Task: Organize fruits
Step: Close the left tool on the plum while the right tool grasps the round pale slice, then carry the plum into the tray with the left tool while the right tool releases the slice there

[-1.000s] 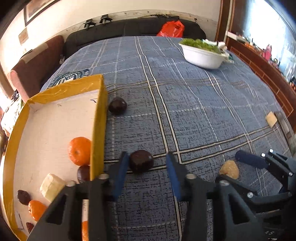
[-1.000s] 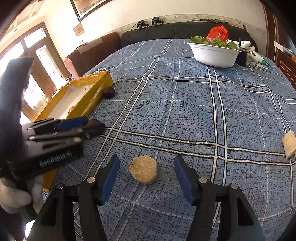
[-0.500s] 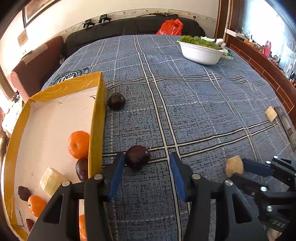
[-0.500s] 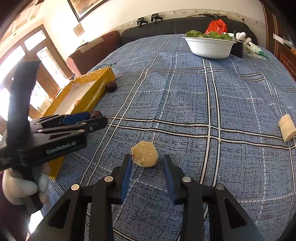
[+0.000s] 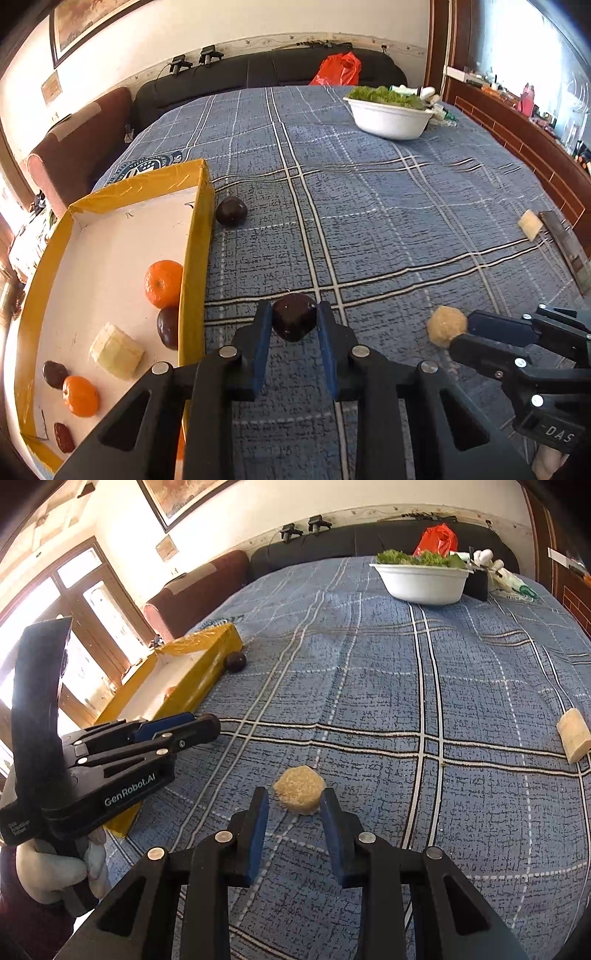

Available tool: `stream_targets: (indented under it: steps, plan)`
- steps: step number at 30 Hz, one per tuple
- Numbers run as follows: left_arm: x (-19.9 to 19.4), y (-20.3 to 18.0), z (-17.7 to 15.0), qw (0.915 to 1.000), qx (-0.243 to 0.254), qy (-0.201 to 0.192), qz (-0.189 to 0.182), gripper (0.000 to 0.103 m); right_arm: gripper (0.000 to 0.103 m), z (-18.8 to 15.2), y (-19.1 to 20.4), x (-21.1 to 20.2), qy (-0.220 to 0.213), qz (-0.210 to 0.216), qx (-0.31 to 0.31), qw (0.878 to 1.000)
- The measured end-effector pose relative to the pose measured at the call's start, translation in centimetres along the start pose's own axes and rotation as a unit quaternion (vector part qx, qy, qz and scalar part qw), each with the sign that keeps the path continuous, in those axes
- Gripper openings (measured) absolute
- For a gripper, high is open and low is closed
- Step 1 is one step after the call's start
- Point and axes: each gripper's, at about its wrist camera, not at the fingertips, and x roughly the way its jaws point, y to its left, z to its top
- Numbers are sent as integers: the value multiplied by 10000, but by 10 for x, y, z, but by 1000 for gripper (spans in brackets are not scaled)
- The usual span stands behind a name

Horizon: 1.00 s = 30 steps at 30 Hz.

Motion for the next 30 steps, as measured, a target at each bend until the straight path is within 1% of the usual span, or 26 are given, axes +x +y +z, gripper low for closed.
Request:
stream_targets:
  steps: [3,7,8,9,10,11,13,14,15,16,17,24,30]
  plan:
    - [-13,1,-4,9997,-179,-129,-129,24,27,-2,7,-9,-101,14,-53,9999]
    - [-32,9,-12,9985,-409,-286,-223,24,27,-2,12,-13,-147,-84,-93,9998]
    - [-36,11,-13,9982,-459,-316,-227,24,28,-3,12,-12,-153,-142,-87,9997]
    - [-39,14,-15,9978,-516,-341,-232,24,37,-2,12,-10,-110,-208,-101,9997]
    - [-42,17,-18,9974,-577,-365,-241,24,42,-1,13,-6,-60,-291,-141,9995]
    - [-45,20,-20,9969,-639,-389,-252,24,49,-1,14,-4,-41,-368,-178,9992]
    - [-51,25,-26,9958,-763,-422,-275,24,51,0,16,6,47,-534,-261,9982]
    - [-54,28,-28,9953,-812,-436,-284,24,51,1,16,11,117,-532,-265,9982]
    - [-57,30,-32,9948,-865,-451,-289,24,47,3,15,14,160,-507,-266,9982]
    - [-60,33,-34,9943,-910,-469,-291,24,40,4,15,15,161,-500,-279,9982]
    - [-61,35,-36,9939,-945,-482,-289,24,31,5,16,16,160,-530,-322,9979]
    - [-80,53,-49,9895,-1234,-688,-300,24,31,4,37,2,64,-592,-534,9968]
    - [-96,78,-63,9835,-1541,-897,-303,24,31,9,75,-20,-134,-579,-888,9943]
